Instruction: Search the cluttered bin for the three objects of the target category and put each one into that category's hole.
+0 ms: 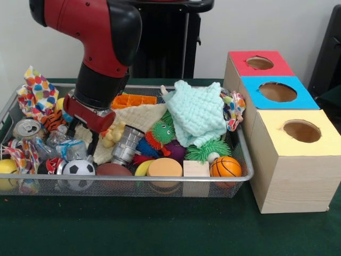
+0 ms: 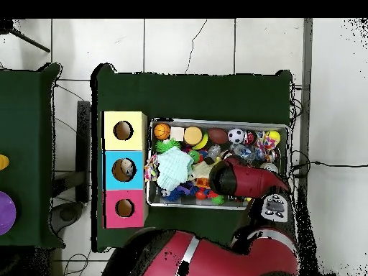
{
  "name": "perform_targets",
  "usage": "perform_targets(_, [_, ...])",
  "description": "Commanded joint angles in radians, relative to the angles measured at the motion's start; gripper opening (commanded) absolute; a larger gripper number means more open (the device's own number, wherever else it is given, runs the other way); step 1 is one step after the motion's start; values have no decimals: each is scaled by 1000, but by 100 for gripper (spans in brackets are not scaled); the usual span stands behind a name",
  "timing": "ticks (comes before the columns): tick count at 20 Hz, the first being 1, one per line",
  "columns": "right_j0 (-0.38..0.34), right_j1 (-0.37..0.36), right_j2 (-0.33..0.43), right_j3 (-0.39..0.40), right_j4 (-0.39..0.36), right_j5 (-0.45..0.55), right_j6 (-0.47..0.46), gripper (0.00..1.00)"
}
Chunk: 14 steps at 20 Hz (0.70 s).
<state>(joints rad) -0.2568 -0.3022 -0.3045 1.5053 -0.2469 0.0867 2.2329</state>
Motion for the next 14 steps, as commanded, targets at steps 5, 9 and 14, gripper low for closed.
perform_targets(5, [16,-62,92,-12,-26,-34,58,100])
perform_targets(9, [2,-81,119,26,0,-123,121,100])
perform_targets(14, [-83,-122,240,71,-30,-75,68,100])
